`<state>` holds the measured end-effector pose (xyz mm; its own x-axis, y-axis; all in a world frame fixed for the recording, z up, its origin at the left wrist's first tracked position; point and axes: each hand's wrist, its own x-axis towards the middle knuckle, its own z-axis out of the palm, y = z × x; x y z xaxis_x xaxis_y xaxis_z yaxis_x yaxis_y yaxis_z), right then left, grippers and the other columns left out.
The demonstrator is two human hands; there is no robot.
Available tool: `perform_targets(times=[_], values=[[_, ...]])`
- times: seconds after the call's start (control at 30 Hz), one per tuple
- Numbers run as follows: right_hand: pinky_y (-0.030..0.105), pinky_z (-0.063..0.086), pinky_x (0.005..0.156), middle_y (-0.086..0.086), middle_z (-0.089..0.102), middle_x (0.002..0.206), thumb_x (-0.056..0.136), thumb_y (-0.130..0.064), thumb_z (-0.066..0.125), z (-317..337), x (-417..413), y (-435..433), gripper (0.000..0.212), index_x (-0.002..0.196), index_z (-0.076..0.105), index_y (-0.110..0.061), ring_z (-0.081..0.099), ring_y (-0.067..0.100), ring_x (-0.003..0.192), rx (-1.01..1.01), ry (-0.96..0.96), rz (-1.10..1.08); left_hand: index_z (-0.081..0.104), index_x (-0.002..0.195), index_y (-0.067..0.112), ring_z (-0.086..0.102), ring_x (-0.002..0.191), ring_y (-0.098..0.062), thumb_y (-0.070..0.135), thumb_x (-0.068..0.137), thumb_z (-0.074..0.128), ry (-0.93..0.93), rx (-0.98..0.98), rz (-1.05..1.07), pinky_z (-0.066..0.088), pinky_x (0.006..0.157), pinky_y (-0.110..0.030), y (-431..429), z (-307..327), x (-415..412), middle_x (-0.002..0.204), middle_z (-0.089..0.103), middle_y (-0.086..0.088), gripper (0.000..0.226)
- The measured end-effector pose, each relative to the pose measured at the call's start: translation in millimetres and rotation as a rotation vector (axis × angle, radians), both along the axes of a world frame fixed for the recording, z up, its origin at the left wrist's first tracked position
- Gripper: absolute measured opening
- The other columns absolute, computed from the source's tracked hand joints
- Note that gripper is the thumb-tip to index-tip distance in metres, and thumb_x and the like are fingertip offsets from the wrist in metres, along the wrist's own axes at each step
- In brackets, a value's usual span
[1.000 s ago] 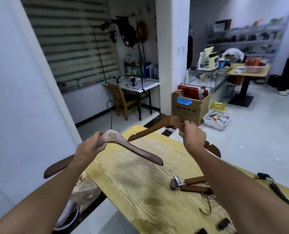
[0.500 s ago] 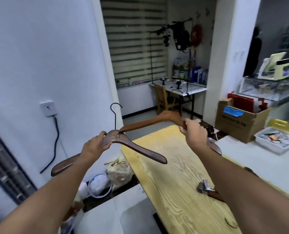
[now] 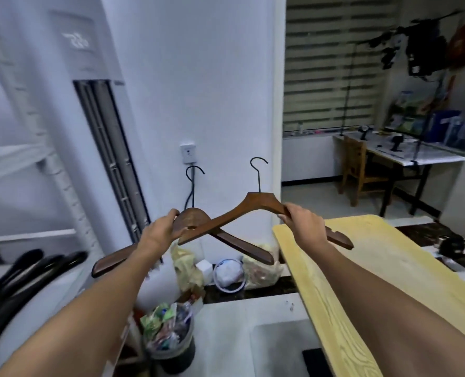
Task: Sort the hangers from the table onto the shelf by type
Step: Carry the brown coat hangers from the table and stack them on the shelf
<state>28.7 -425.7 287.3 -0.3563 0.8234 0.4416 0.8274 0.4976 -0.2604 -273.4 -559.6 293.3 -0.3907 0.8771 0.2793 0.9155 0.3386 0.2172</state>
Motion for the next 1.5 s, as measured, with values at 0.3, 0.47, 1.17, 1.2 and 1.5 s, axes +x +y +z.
perform_targets(times=[0.3, 0.47, 1.17, 1.2, 1.5], values=[[0.031, 0.043, 0.064, 0.0, 0.07, 0.084, 0.089, -0.051, 0.053, -6.1, -130.6, -67.2, 0.031, 0.103, 0.056, -0.024, 0.065, 0.027, 0.081, -0.013, -0.014, 0.273, 0.046, 0.121, 0.016, 0.061, 0.103, -0.032, 0.041, 0.089, 0.058, -0.044, 0.038, 0.234, 0.047, 0.079, -0.04, -124.8, 6.5, -77.9, 0.109, 0.066, -0.009, 0.043], [0.031, 0.045, 0.064, 0.0, 0.069, 0.081, 0.085, -0.053, 0.057, -6.7, -190.6, -125.1, 0.029, 0.096, 0.058, -0.026, 0.064, 0.028, 0.079, -0.01, -0.007, 0.42, 0.046, 0.119, 0.017, 0.061, 0.101, -0.03, 0.042, 0.088, 0.058, -0.045, 0.034, 0.359, 0.047, 0.078, -0.039, -208.4, 4.2, -110.0, 0.108, 0.066, -0.007, 0.042], [0.037, 0.05, 0.074, -0.004, 0.065, 0.098, 0.085, -0.049, 0.06, -39.5, -322.5, -389.3, 0.026, 0.102, 0.061, -0.029, 0.065, 0.023, 0.094, -0.006, -0.077, 1.074, 0.054, 0.124, 0.016, 0.064, 0.099, -0.033, 0.04, 0.087, 0.062, -0.199, 0.104, 0.937, 0.052, 0.085, -0.044, -552.8, -49.3, -99.3, 0.106, 0.067, -0.013, 0.045], [0.037, 0.051, 0.073, -0.003, 0.066, 0.097, 0.085, -0.049, 0.06, -40.0, -325.2, -401.2, 0.027, 0.102, 0.063, -0.028, 0.064, 0.024, 0.093, -0.015, -0.077, 1.11, 0.054, 0.123, 0.015, 0.064, 0.098, -0.033, 0.042, 0.087, 0.06, -0.198, 0.09, 0.979, 0.052, 0.084, -0.043, -566.8, -49.4, -93.2, 0.105, 0.067, -0.014, 0.045], [0.032, 0.048, 0.073, -0.002, 0.068, 0.105, 0.087, -0.054, 0.055, -39.0, -344.2, -487.1, 0.036, 0.111, 0.064, -0.029, 0.065, 0.023, 0.096, -0.021, -0.128, 1.339, 0.052, 0.123, 0.018, 0.063, 0.099, -0.032, 0.038, 0.086, 0.063, -0.233, 0.104, 1.259, 0.052, 0.083, -0.041, -668.5, -46.7, -26.9, 0.106, 0.067, -0.01, 0.043]])
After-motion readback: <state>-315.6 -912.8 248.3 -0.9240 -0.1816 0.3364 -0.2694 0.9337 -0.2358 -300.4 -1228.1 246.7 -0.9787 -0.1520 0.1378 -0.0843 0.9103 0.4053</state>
